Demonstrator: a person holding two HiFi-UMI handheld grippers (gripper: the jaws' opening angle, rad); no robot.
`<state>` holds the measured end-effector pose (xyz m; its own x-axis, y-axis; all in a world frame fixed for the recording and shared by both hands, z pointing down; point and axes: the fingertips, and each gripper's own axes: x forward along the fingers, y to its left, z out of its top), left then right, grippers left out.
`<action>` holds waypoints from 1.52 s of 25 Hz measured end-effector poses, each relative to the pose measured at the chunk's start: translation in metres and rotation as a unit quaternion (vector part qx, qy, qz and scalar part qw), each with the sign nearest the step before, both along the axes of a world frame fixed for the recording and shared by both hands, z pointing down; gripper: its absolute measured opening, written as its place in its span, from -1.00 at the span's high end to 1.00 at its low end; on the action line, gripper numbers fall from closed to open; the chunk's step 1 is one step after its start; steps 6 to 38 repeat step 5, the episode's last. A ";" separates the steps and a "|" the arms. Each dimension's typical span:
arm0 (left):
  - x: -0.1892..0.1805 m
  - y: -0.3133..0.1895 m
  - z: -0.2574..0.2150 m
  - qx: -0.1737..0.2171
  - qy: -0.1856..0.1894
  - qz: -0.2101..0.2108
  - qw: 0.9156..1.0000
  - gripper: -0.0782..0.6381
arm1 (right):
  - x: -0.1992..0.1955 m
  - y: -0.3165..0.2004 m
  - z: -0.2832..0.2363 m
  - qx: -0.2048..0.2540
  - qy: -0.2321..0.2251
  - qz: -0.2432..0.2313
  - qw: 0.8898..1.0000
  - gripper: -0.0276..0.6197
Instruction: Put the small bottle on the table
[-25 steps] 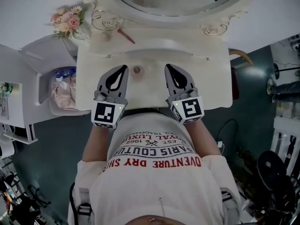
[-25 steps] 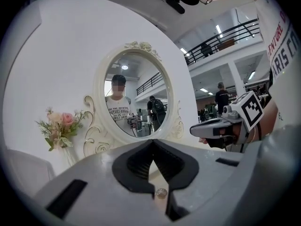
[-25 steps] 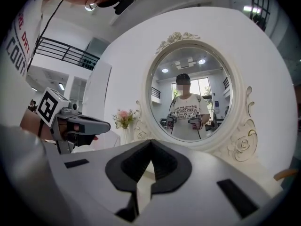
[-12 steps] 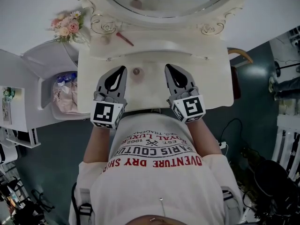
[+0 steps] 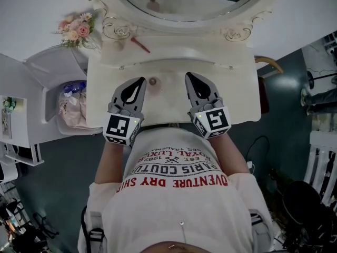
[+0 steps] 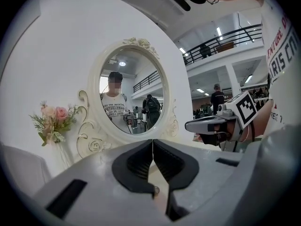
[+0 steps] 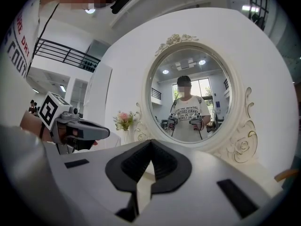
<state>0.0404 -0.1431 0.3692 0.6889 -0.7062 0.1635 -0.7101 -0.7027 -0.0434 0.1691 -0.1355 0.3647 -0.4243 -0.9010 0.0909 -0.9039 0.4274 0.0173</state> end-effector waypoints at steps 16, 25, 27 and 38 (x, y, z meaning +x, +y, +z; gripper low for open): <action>-0.003 -0.002 0.002 -0.001 0.002 -0.007 1.000 0.76 | -0.003 0.000 0.003 -0.002 0.003 -0.006 1.000 0.92; -0.003 -0.002 0.002 -0.001 0.002 -0.007 1.000 0.76 | -0.003 0.000 0.003 -0.002 0.003 -0.006 1.000 0.92; -0.003 -0.002 0.002 -0.001 0.002 -0.007 1.000 0.76 | -0.003 0.000 0.003 -0.002 0.003 -0.006 1.000 0.92; -0.003 -0.002 0.002 -0.001 0.002 -0.007 1.000 0.76 | -0.003 0.000 0.003 -0.002 0.003 -0.006 1.000 0.92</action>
